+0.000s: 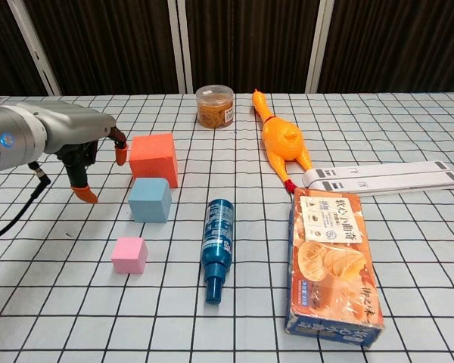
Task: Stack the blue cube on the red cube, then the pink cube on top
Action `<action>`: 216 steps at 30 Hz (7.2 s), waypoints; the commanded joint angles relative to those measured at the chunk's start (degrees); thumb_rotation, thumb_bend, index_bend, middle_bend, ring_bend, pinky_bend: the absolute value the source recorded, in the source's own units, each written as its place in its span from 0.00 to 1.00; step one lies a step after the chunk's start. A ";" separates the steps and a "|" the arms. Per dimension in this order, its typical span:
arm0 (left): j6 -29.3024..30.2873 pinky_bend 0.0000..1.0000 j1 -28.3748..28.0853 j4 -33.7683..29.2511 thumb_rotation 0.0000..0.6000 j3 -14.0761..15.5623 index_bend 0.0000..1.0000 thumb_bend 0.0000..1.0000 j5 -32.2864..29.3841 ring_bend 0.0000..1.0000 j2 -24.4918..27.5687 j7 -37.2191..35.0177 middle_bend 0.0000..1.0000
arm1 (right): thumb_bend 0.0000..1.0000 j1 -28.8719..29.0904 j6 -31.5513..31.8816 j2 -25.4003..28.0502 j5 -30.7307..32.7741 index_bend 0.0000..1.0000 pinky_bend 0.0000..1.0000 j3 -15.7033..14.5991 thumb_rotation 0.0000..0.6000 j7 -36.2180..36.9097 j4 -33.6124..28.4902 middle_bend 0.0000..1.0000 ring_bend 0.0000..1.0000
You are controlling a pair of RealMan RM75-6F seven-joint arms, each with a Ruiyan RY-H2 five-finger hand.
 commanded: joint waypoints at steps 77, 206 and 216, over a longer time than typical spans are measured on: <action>-1.62 0.83 1.39 8.15 1.00 -1.82 0.34 0.24 5.75 0.83 -9.32 -2.49 0.96 | 0.04 0.86 -2.12 -0.05 -0.25 0.05 0.13 -0.75 1.00 2.82 1.00 0.04 0.07; 0.62 0.81 -9.83 6.92 1.00 -19.32 0.54 0.42 -25.80 0.81 0.12 6.17 0.95 | 0.04 2.30 -5.88 0.52 0.63 0.09 0.13 -1.83 1.00 3.87 0.65 0.04 0.07; 0.30 0.81 -10.60 7.85 1.00 -18.10 0.54 0.42 -25.42 0.81 -0.17 5.84 0.95 | 0.04 2.40 -6.14 0.41 0.68 0.09 0.13 -1.88 1.00 4.05 0.65 0.04 0.07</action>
